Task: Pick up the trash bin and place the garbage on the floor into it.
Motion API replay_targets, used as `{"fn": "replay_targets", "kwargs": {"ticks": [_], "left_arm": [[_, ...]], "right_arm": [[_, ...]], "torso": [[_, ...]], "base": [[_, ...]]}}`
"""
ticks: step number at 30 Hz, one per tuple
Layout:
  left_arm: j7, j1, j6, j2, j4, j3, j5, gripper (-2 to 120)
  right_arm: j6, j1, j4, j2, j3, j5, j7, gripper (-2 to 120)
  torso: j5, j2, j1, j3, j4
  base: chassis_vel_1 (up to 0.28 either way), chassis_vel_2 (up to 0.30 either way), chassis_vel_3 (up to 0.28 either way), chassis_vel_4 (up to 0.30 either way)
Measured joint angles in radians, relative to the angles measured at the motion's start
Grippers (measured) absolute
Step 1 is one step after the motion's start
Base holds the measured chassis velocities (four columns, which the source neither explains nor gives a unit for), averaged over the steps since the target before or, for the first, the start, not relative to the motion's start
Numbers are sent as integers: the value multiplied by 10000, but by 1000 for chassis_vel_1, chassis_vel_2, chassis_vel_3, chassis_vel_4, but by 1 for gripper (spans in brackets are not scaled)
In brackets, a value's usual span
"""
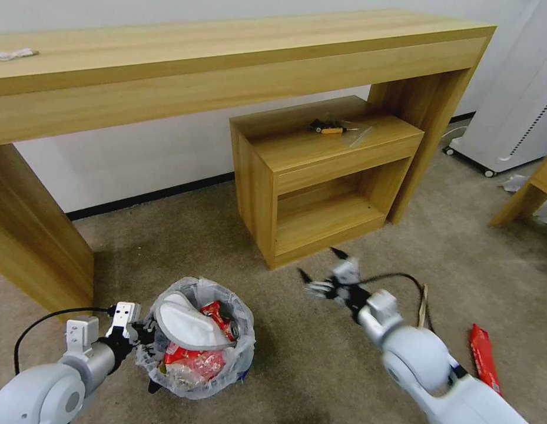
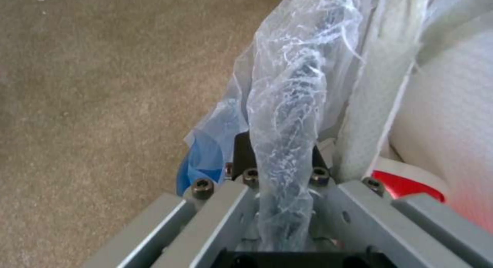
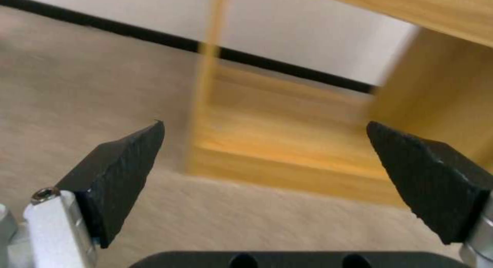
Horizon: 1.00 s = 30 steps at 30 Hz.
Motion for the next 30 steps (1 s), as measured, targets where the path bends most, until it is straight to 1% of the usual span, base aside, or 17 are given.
{"fn": "replay_targets", "kwargs": {"ticks": [1,3,5,6,9,12,13,15,16,19,21,24,27,30], "left_arm": [[0,0,0,0,0,0,0,0],[5,56,0,-23,-116,-1,3,0],[34,125,0,-46,-174,0,49,0],[34,125,0,-46,-174,0,49,0],[126,218,0,-110,-220,0,208,0],[179,267,0,-145,-253,1,285,0],[222,315,0,-176,-293,1,348,0],[245,352,0,-200,-321,0,397,0],[250,359,0,-205,-325,1,405,0],[290,449,0,-241,-381,5,469,0],[297,470,0,-252,-391,5,503,0],[306,473,1,-258,-391,7,523,0],[344,470,0,-273,-393,8,568,0],[441,492,0,-298,-413,9,627,0]], "right_arm": [[0,0,0,0,0,0,0,100],[667,-934,-329,448,969,-495,-116,100],[1020,-1385,-462,619,1417,-593,-231,100],[1020,-1385,-462,619,1417,-593,-231,100],[1437,-1894,-584,809,1969,-586,-400,100],[1691,-2116,-668,880,2224,-578,-482,100],[1840,-2277,-730,945,2432,-560,-513,100],[1923,-2405,-788,977,2566,-539,-519,100],[1952,-2445,-810,984,2609,-534,-519,100],[2178,-2666,-1011,1051,2880,-499,-519,100],[2332,-2774,-1182,1092,3029,-472,-511,100],[2558,-2819,-1460,1166,3063,-462,-387,100],[2667,-2836,-1716,1254,3084,-423,-331,100],[2698,-2872,-1925,1332,3093,-297,-287,100]], "torso": [[0,0,0,0,0],[1,-1,-1,0,-1],[-1,0,-1,0,0],[-1,0,-1,0,0],[-1,0,0,-1,1],[-4,0,0,0,-1],[3,0,0,1,3],[1,0,0,0,1],[-6,0,0,0,-1],[9,0,-1,-1,1],[-8,0,-1,-1,2],[3,0,0,1,0],[-1,0,1,0,-1],[2,0,1,1,1]], "base": [[0,0,0,0],[0,0,0,0],[-39,-33,21,37],[-77,-66,42,74],[-115,-121,101,121],[-169,-182,175,183],[-230,-214,228,232],[-230,-221,231,232],[-257,-228,234,232],[-281,-264,247,235],[-275,-287,268,273],[-288,-297,293,294],[-285,-264,269,261],[-104,-147,160,160]]}}
